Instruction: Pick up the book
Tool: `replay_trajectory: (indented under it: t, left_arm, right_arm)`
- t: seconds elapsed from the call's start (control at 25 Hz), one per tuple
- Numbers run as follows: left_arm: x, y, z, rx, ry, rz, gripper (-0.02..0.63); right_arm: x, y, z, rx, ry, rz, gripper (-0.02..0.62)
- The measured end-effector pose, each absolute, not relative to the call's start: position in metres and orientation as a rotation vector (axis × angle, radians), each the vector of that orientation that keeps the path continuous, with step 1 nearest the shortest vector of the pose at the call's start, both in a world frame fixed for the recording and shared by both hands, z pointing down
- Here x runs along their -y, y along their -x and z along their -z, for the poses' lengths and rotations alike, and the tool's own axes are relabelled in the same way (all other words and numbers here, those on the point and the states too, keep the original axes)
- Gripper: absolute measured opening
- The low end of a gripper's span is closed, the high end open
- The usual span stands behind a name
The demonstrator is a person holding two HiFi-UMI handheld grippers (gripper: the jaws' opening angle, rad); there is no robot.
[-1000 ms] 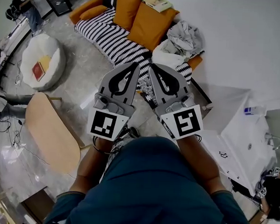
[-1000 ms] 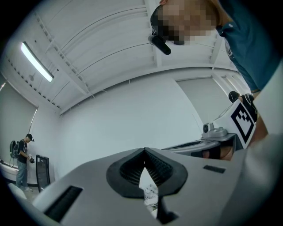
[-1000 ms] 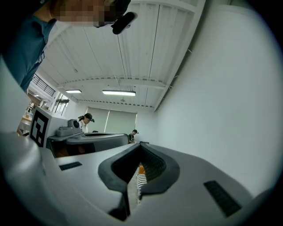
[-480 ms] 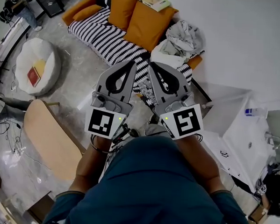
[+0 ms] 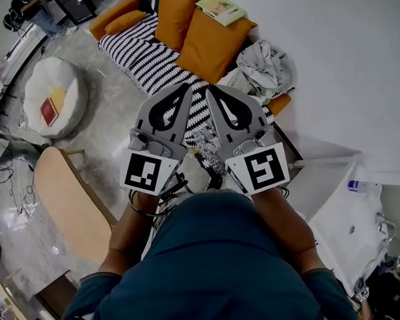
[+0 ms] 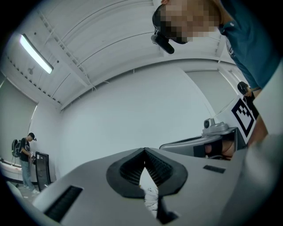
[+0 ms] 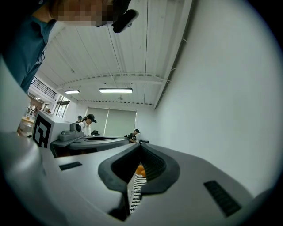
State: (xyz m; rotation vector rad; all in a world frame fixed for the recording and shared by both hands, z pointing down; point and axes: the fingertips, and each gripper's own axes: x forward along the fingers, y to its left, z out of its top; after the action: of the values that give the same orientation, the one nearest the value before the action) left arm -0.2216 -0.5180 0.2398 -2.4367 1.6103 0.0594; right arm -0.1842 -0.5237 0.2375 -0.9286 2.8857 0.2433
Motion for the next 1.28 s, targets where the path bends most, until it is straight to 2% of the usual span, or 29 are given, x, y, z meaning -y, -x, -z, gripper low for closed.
replay_trajectory:
  t: [0.68,1.28]
  left_arm:
    - [0.614,0.195,-0.257,-1.594,2.471,-0.005,0.002]
    - [0.768,0.239,-0.297,-1.489,2.618,0.049,0.002]
  right_arm:
    - [0.622,0.162,-0.252,-2.894,0.937,-0.198,0.014]
    - [0.749,0.196,-0.273,-2.879,1.139,-0.139,0.014]
